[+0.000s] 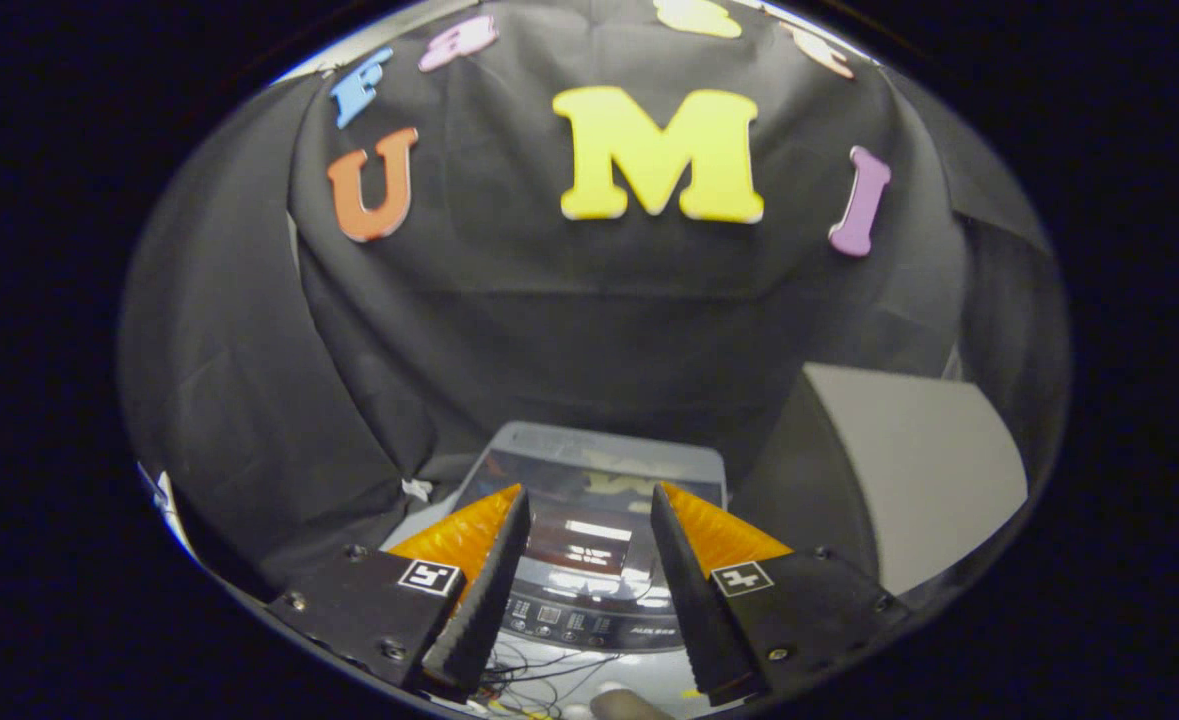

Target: Put the clothes into the washing machine and then close the washing machine lid.

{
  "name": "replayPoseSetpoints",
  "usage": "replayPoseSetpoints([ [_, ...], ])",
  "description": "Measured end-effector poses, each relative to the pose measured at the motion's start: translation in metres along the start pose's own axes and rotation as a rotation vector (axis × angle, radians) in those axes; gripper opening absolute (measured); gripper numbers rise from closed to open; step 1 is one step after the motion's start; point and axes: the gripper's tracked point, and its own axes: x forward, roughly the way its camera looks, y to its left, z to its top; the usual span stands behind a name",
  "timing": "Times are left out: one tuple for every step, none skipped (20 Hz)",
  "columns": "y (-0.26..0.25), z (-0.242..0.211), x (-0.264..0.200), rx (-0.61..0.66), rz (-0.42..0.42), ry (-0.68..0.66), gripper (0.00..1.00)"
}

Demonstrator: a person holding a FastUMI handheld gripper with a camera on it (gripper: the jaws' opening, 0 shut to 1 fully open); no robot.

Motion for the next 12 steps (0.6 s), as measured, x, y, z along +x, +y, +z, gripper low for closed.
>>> replayPoseSetpoints([
  [-0.011, 0.014, -0.025, -0.008, -0.001, -0.054, 0.77],
  [-0.024, 0.034, -0.055, -0.008, -0.003, -0.118, 0.77],
  [-0.037, 0.059, -0.087, -0.001, -0.006, -0.203, 0.77],
  [-0.053, 0.079, -0.114, 0.003, -0.021, -0.278, 0.8],
  [-0.071, 0.091, -0.14, 0.0, -0.034, -0.356, 0.84],
  [-0.092, 0.099, -0.161, -0.011, -0.058, -0.423, 0.87],
  [-0.115, 0.1, -0.176, -0.02, -0.101, -0.462, 0.9],
  [-0.141, 0.093, -0.187, -0.031, -0.142, -0.472, 0.93],
  [-0.16, 0.076, -0.194, -0.043, -0.175, -0.45, 0.97],
  [-0.176, 0.056, -0.201, -0.042, -0.189, -0.432, 1.0],
  [-0.194, 0.031, -0.205, -0.035, -0.187, -0.418, 1.0],
  [-0.209, 0.01, -0.207, -0.022, -0.183, -0.415, 1.0],
])
